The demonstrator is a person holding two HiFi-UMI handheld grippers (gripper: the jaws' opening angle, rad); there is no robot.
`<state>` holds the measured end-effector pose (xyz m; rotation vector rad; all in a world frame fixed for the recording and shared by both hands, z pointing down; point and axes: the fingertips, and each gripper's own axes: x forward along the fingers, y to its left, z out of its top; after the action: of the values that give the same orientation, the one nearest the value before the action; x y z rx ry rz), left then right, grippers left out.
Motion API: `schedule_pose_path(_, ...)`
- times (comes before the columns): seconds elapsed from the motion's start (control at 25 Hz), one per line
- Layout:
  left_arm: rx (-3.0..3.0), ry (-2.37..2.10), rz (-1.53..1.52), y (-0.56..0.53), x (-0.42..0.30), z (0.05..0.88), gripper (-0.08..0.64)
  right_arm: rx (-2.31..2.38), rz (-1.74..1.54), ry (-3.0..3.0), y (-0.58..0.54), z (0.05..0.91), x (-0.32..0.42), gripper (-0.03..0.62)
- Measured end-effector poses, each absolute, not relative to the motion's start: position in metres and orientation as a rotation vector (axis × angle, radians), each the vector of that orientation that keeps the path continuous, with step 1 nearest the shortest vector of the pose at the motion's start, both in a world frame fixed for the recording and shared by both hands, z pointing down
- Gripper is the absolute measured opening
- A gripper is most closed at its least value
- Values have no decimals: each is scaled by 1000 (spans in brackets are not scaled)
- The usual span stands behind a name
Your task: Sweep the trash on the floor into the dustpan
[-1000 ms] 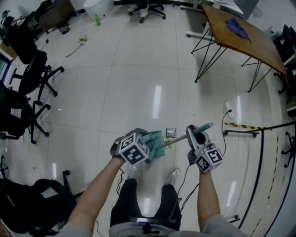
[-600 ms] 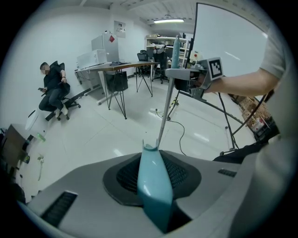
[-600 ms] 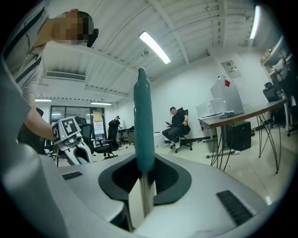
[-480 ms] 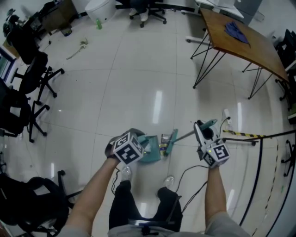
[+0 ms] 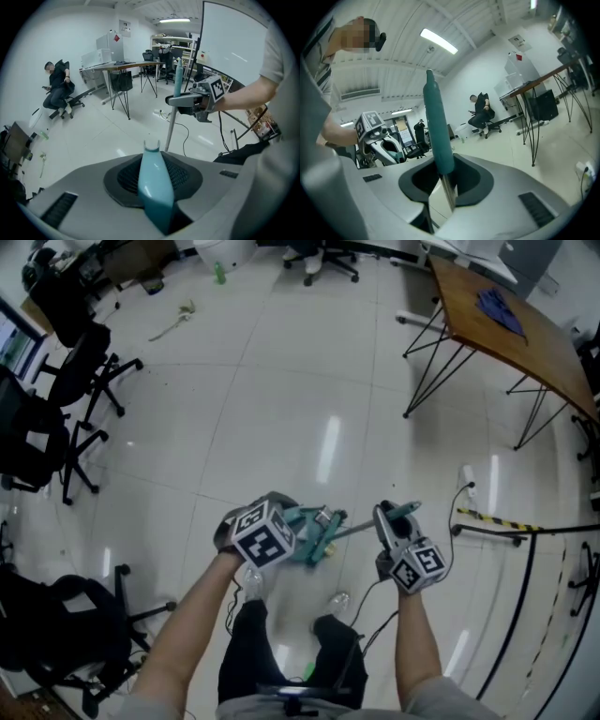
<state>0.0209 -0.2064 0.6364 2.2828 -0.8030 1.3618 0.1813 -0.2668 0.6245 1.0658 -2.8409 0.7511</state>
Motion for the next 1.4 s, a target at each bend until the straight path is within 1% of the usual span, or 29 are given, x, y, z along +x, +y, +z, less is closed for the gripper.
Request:
schedule_pose_path(0.2,2284,-790,1355,-202,17,631,107,1055,853,-2887,-252,610,159,74)
schedule_pose_path(0.36,2292,-778,1357,-193,7,634,107,1034,716,-2911,-242,583,146,71)
schedule_pose_path(0.6,2301,-780,1348,-181,-10,639,107,1101,527,-2878,-229,540,169,67)
schedule_pose_path(0.72,2303,-778,1361,-176,-15,641,107,1138,482,-2819,-223,541,182,66)
schedule_pose_path(0.88,2338,-744,1372,-177,-13,640,106,1185,465,-2720,-214,565,188,67)
schedule_pose_path(1.0,2353,-759,1357,-183,-14,640,106,1288,521,-2672,-213,593,191,67)
schedule_pose_path(1.16,2358,-761,1351,-184,-18,639,106,1456,731,-2702,-201,614,187,75)
schedule_pose_path(1.28,2363,-753,1325,-176,-22,642,106,1534,868,-2722,-190,615,175,75)
schedule_pose_path(1.4,2373,-761,1312,-171,-29,644,106,1520,903,-2774,-183,602,156,75)
